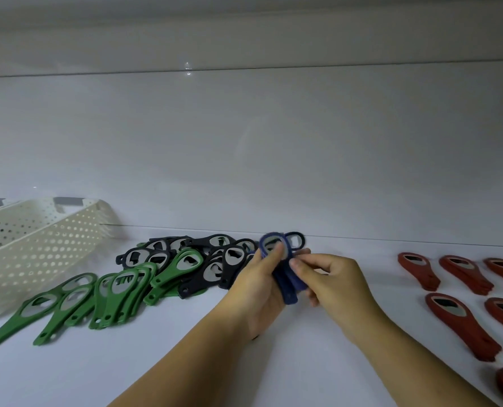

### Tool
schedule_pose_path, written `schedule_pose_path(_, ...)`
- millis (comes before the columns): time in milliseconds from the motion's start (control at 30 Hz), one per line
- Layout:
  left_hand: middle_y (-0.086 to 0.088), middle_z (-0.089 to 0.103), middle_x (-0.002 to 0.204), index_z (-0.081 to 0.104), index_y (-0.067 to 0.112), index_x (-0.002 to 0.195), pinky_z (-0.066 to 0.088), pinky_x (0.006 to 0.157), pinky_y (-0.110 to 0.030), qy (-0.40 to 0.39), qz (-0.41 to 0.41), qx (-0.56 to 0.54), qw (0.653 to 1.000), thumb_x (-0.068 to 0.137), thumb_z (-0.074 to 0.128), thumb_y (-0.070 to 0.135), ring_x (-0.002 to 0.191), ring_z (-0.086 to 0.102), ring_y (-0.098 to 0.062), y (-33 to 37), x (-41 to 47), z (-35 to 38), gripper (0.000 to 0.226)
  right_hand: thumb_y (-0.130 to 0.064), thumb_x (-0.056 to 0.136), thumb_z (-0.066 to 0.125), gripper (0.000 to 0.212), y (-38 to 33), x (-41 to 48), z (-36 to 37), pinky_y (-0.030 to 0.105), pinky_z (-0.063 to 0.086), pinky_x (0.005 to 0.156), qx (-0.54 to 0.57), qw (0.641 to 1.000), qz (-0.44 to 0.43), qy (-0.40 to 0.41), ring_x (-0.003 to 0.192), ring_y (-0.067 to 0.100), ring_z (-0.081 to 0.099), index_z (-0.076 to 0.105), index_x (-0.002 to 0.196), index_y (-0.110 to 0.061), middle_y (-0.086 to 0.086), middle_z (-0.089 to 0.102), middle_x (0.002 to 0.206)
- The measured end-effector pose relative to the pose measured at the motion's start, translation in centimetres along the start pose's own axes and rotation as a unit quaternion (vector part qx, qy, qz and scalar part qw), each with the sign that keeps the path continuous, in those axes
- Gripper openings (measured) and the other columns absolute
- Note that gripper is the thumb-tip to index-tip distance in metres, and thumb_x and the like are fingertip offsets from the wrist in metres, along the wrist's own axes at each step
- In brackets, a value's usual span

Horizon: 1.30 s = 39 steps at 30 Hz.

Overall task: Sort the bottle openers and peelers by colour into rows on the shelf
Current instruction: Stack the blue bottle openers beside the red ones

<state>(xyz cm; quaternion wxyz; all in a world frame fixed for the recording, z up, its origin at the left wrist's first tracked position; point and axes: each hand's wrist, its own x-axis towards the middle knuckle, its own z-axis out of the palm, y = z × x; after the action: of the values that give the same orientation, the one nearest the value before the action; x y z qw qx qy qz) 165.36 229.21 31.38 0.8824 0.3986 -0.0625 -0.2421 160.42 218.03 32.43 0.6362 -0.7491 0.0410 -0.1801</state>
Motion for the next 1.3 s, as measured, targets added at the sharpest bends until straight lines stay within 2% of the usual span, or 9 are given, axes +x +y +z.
schedule_pose_path(167, -0.021, 0.069, 0.102, 0.048, 0.020, 0.130, 0.058, 0.068, -0.042, 0.053, 0.098, -0.071, 0.991, 0.103, 0.034, 0.015, 0.080, 0.072, -0.030, 3.0, 0.4, -1.2, 0.031, -0.020, 0.090, 0.063, 0.010, 1.4, 0.8, -0.9, 0.023, 0.054, 0.074, -0.136, 0.990, -0.029, 0.022, 0.074, 0.000, 0.063, 0.070, 0.093, -0.026, -0.017, 0.069, 0.082)
schedule_pose_path(300, -0.018, 0.064, 0.103, 0.045, 0.033, 0.131, 0.051, 0.063, -0.036, 0.138, 0.152, -0.104, 0.973, 0.103, 0.031, 0.015, 0.086, 0.064, -0.027, 5.1, 0.2, -2.7, 0.036, -0.026, 0.091, 0.061, 0.028, 2.7, 0.7, -0.8, 0.014, 0.036, 0.099, -0.339, 0.929, -0.055, -0.139, 0.110, -0.004, 0.049, 0.064, 0.119, -0.025, -0.021, 0.053, 0.122)
schedule_pose_path(400, -0.018, 0.061, 0.108, 0.045, 0.036, 0.130, 0.050, 0.061, -0.035, 0.159, 0.148, -0.108, 0.970, 0.102, 0.031, 0.013, 0.085, 0.062, -0.027, 5.1, 0.2, -2.8, 0.038, -0.028, 0.089, 0.062, 0.012, 2.9, 0.5, 0.0, 0.024, 0.050, 0.085, -0.345, 0.929, -0.067, -0.114, 0.093, 0.006, 0.063, 0.071, 0.096, -0.023, -0.012, 0.069, 0.100)
schedule_pose_path(500, -0.014, 0.064, 0.096, 0.047, 0.037, 0.126, 0.049, 0.059, -0.033, 0.168, 0.140, -0.093, 0.971, 0.101, 0.033, 0.014, 0.072, 0.059, -0.023, 4.8, 0.2, -2.7, 0.037, -0.021, 0.087, 0.066, 0.010, 3.0, 0.5, 0.2, 0.004, 0.043, 0.068, -0.251, 0.964, -0.032, -0.078, 0.079, -0.005, 0.063, 0.068, 0.088, -0.030, -0.018, 0.068, 0.086)
schedule_pose_path(667, -0.009, 0.059, 0.075, 0.061, 0.030, 0.105, 0.039, 0.041, -0.017, 0.115, 0.055, -0.074, 0.989, 0.099, 0.040, 0.027, 0.045, 0.045, -0.014, 4.9, 0.1, -2.4, 0.021, -0.025, 0.089, 0.062, 0.014, 3.4, 3.0, -0.1, 0.025, 0.046, 0.085, -0.264, 0.963, 0.047, 0.005, 0.100, 0.014, 0.061, 0.065, 0.103, -0.024, -0.005, 0.066, 0.109)
schedule_pose_path(767, -0.012, 0.060, 0.076, 0.059, 0.020, 0.100, 0.031, 0.034, -0.015, 0.087, 0.029, -0.074, 0.993, 0.099, 0.040, 0.038, 0.043, 0.043, -0.014, 5.1, 0.5, -2.7, 0.026, -0.045, 0.091, 0.054, 0.046, 3.0, 4.7, 0.7, 0.032, 0.041, 0.094, -0.389, 0.917, 0.091, -0.011, 0.120, 0.021, 0.049, 0.053, 0.130, -0.021, 0.000, 0.052, 0.133)
schedule_pose_path(900, -0.017, 0.066, 0.088, 0.055, 0.023, 0.111, 0.033, 0.033, -0.015, 0.108, 0.060, -0.092, 0.988, 0.100, 0.031, 0.049, 0.040, 0.043, -0.015, 5.7, 0.8, -3.5, 0.038, -0.061, 0.090, 0.040, 0.053, 3.6, 5.7, 2.0, 0.038, 0.031, 0.101, -0.562, 0.826, 0.029, -0.025, 0.129, 0.024, 0.033, 0.052, 0.128, -0.026, 0.000, 0.042, 0.140)
schedule_pose_path(1133, -0.011, 0.057, 0.073, 0.060, 0.022, 0.108, 0.045, 0.041, -0.019, 0.131, 0.065, -0.105, 0.984, 0.101, 0.032, 0.047, 0.050, 0.047, -0.018, 5.9, 1.2, -3.6, 0.038, -0.056, 0.085, 0.057, 0.037, 3.8, 6.6, 1.2, 0.034, 0.039, 0.090, -0.508, 0.861, 0.037, -0.013, 0.115, 0.024, 0.046, 0.061, 0.105, -0.025, -0.002, 0.056, 0.117)
schedule_pose_path(1300, -0.015, 0.064, 0.069, 0.062, 0.015, 0.100, 0.055, 0.073, -0.039, 0.162, 0.075, -0.041, 0.983, 0.100, 0.031, 0.048, 0.074, 0.063, -0.029, 5.7, 1.3, -3.4, 0.045, -0.031, 0.092, 0.057, 0.016, 4.0, 6.7, 0.1, 0.030, 0.044, 0.068, -0.330, 0.942, 0.016, 0.052, 0.081, 0.021, 0.057, 0.053, 0.082, -0.019, -0.005, 0.061, 0.082)
